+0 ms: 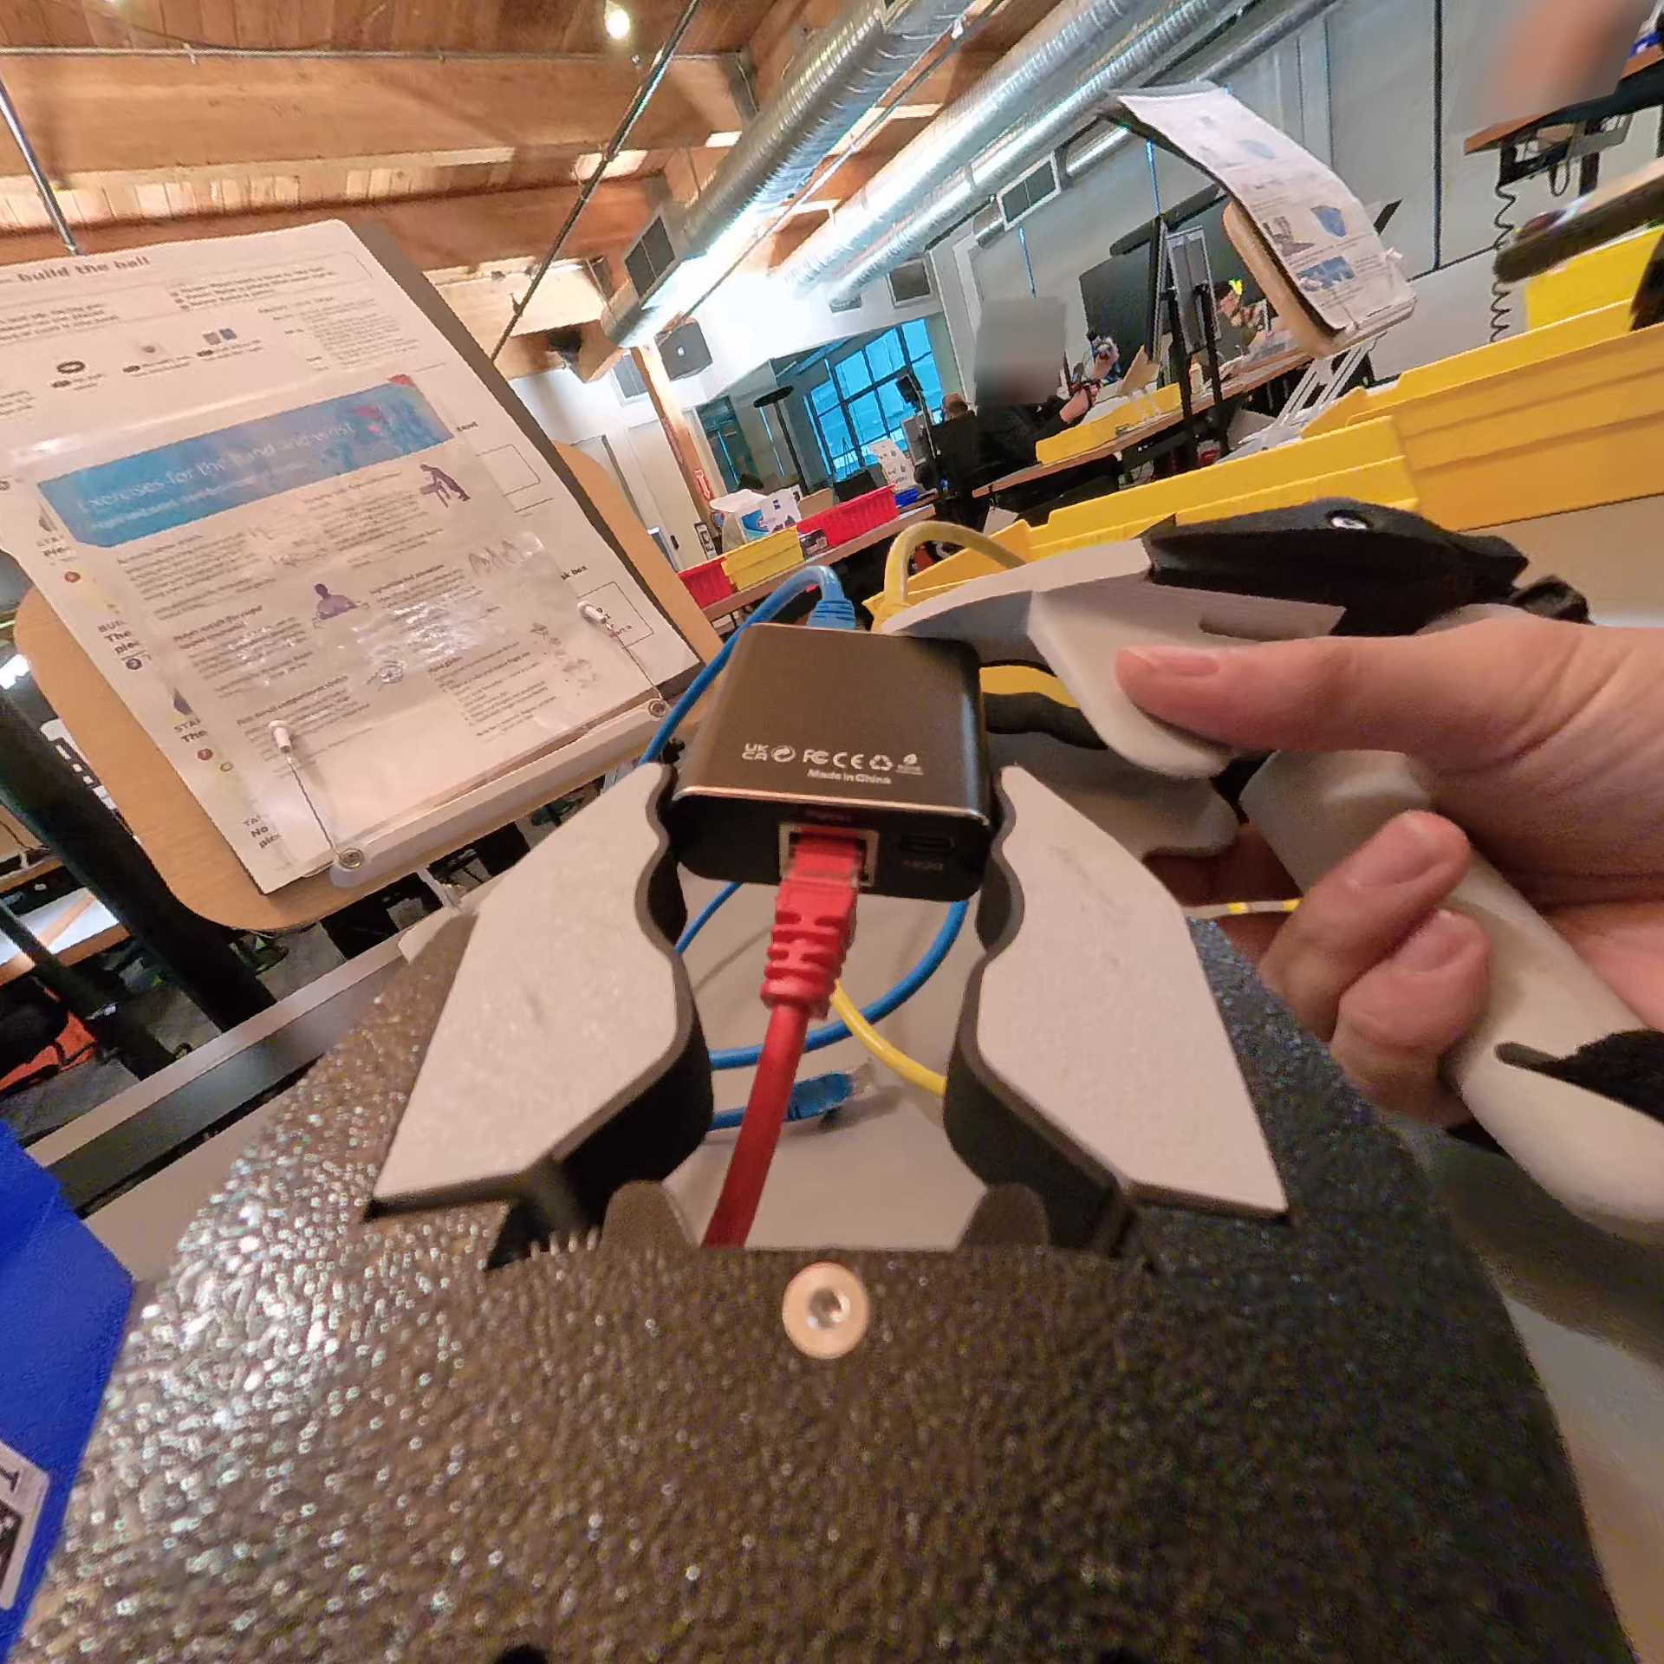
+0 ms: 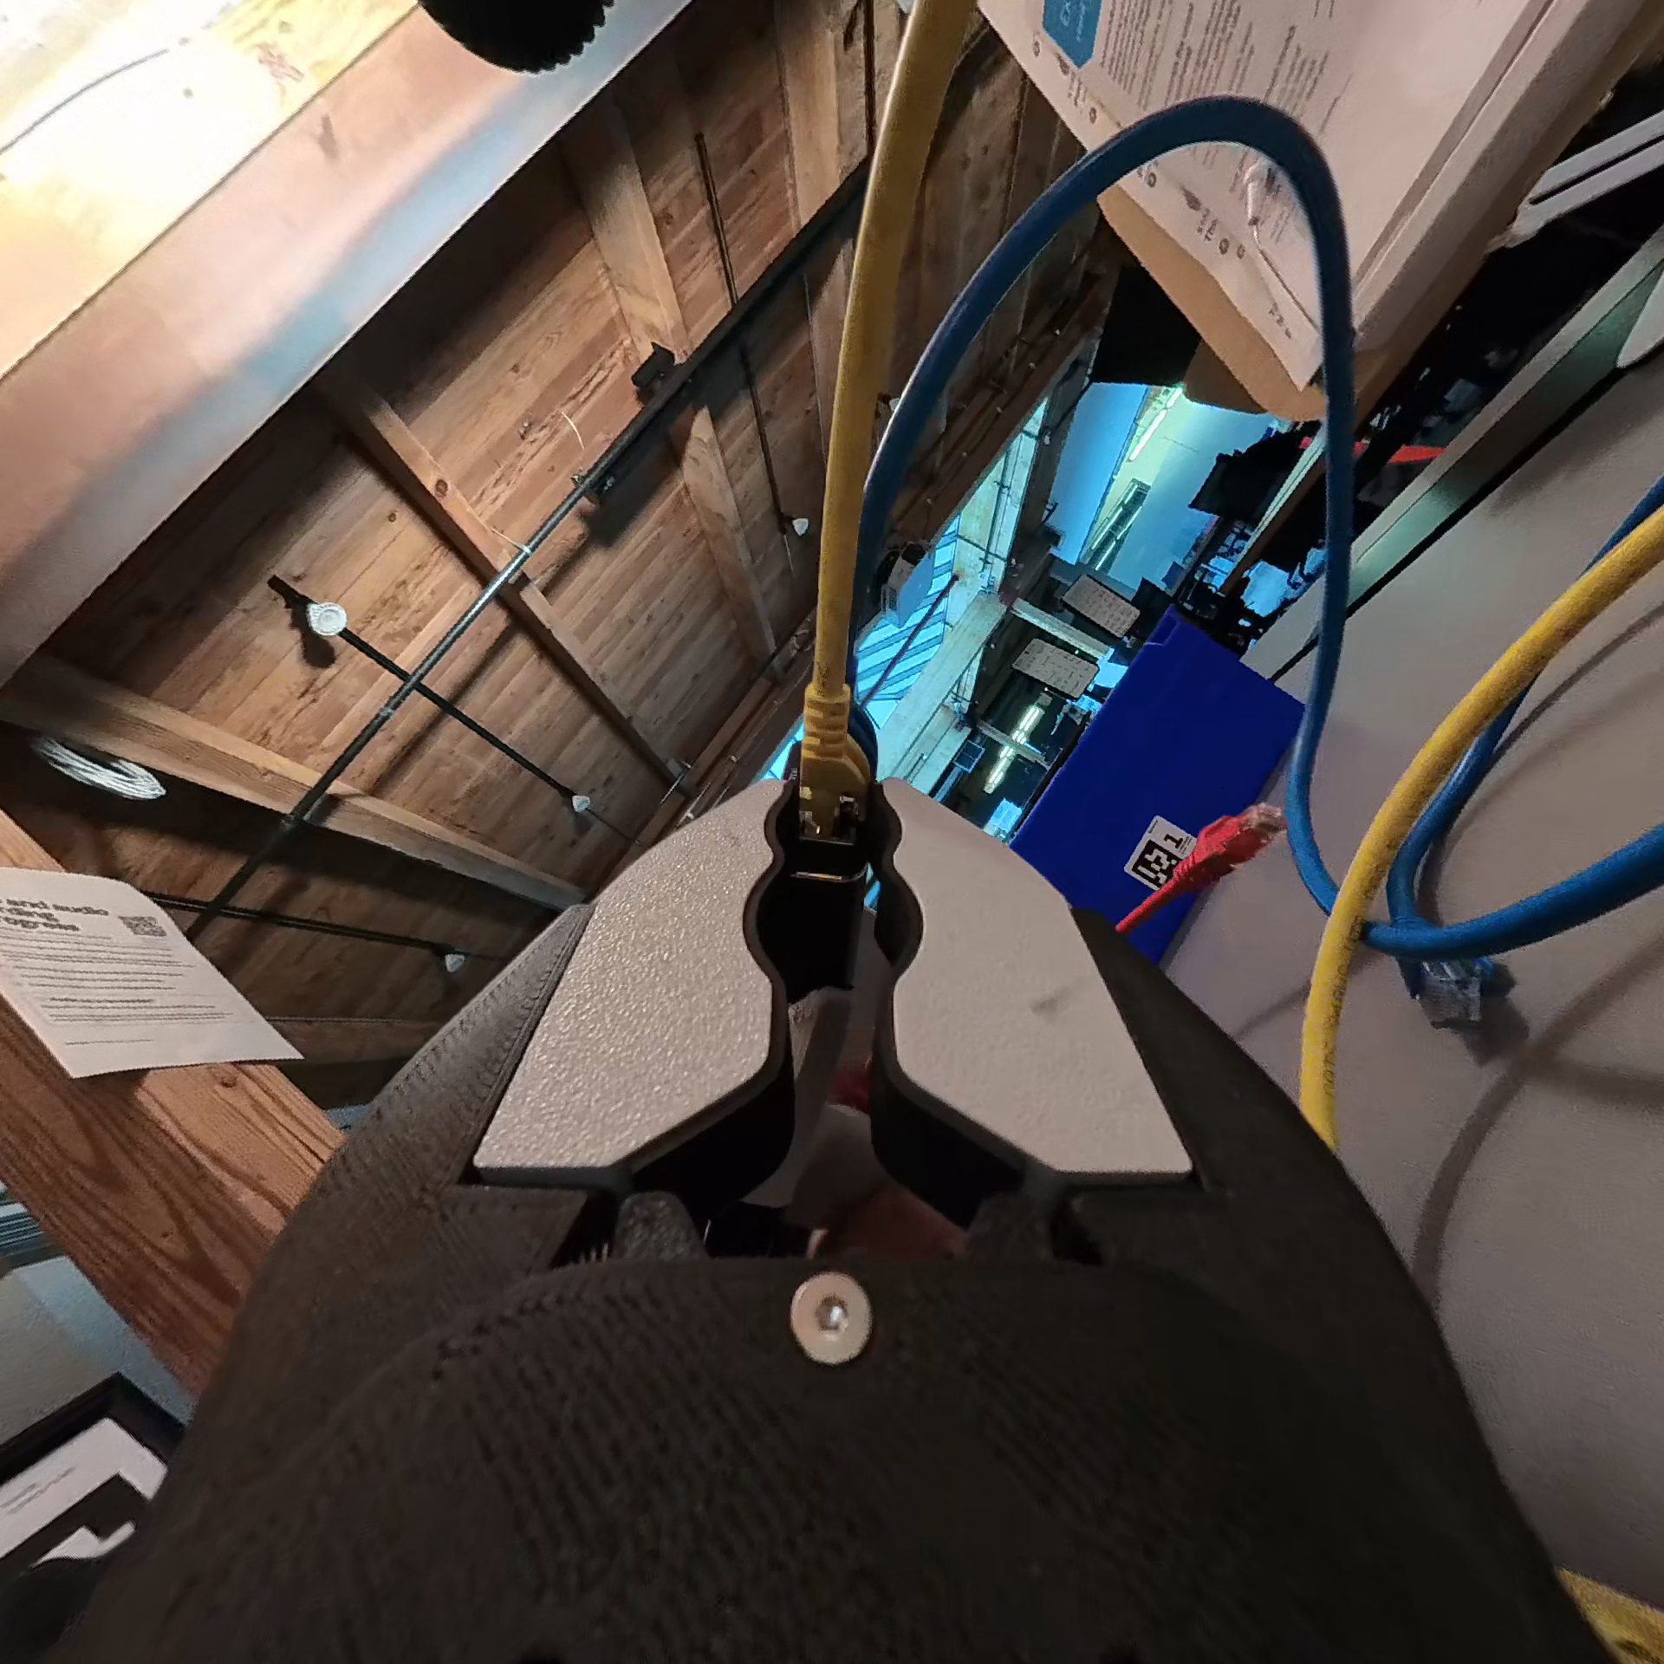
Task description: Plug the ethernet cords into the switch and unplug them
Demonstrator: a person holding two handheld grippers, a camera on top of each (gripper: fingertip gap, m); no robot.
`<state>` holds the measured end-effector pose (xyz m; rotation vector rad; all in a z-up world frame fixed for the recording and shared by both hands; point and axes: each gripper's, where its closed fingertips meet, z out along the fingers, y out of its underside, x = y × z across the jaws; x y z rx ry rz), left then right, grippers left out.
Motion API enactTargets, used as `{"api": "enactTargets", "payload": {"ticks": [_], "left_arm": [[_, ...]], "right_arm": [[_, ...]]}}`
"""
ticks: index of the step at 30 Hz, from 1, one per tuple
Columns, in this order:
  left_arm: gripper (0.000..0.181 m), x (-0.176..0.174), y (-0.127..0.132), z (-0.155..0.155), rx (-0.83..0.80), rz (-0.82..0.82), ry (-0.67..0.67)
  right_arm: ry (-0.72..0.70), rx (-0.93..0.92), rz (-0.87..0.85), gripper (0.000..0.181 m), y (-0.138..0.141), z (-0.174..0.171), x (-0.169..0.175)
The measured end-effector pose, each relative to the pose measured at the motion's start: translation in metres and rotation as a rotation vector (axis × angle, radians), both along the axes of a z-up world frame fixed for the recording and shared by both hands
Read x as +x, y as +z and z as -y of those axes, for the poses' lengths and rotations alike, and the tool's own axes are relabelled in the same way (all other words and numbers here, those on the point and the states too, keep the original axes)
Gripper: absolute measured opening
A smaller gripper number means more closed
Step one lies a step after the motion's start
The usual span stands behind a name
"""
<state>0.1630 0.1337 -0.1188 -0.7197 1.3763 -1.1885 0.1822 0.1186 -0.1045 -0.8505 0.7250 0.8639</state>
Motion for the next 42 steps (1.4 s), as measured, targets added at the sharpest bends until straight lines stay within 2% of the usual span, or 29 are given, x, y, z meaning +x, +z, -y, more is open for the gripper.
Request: {"api": "enactTargets", "payload": {"ticks": [7,16,22,28,34,37,40,42], "left_arm": [[0.063,-0.001,0.001,-0.002,0.010,0.008,-0.011],[0.063,-0.001,0.001,0.000,0.060,0.022,-0.004],[0.063,-0.001,-0.002,0.002,0.070,0.018,-0.025],[0.063,0.001,-0.001,-0.002,0.023,0.010,-0.011],[0.063,0.001,0.001,-0.004,0.020,0.017,0.012],[0.063,0.001,0.002,-0.005,0.085,0.030,0.059],[0.063,0.001,0.002,-0.005,0.091,0.028,0.057],[0.063,-0.001,0.003,-0.008,0.094,0.044,0.062]], "right_arm": [[-0.020,-0.012,0.057,0.013,0.001,0.001,-0.003],[0.005,0.026,0.012,0.013,-0.001,0.002,-0.002],[-0.007,-0.011,0.135,0.013,0.002,0.005,-0.007],[-0.088,-0.025,0.199,0.012,0.008,0.002,-0.007],[-0.078,0.049,0.116,0.012,0.007,-0.001,-0.004],[-0.073,0.090,0.068,0.012,0.007,-0.002,-0.003],[-0.074,0.083,0.083,0.012,0.007,-0.002,-0.003],[-0.122,0.114,0.051,0.012,0.009,0.007,0.008]]}}
